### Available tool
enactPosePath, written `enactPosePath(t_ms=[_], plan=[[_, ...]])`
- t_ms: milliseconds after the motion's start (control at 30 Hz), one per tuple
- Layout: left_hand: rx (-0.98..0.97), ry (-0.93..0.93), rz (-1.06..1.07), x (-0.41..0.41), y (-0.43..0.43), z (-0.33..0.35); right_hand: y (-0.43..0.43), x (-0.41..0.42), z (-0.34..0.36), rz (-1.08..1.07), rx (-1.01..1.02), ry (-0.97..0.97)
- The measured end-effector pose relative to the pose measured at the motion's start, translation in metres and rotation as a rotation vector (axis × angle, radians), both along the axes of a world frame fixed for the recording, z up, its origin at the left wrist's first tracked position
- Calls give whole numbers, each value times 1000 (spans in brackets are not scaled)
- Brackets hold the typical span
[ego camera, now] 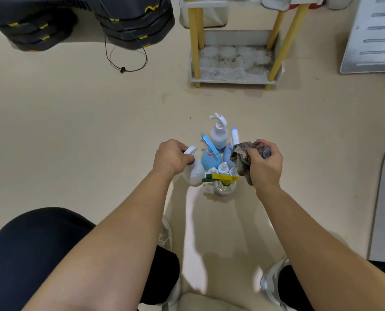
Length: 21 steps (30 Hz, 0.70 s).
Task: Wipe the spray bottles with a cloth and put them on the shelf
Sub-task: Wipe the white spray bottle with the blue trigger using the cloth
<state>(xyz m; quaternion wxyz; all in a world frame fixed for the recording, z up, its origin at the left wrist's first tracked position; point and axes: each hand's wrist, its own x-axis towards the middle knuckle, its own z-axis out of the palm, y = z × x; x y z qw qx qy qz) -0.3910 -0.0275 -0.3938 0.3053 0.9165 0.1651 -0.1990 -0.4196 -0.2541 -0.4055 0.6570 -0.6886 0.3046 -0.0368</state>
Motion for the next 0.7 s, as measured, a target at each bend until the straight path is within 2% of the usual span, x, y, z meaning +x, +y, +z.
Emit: enactPosePath(t_ms=[200, 367, 433, 600, 633, 700], plan=[[44, -33, -136, 7, 10, 106, 7, -5, 35, 180, 6, 66], [-3, -181, -201, 2, 12, 190, -8, 5, 94, 761, -200, 220], [-87, -266, -184, -2, 12, 210, -15, 11, 121, 901, -265, 233], [-382, -442, -123, -3, 0, 231, -35, 17, 148, 886, -255, 293], [-432, -462, -112, -1, -5, 233, -40, 16, 146, 869, -220, 310], [-505, -476, -116, 4, -15, 233, -48, 15, 139, 833, -27, 330]])
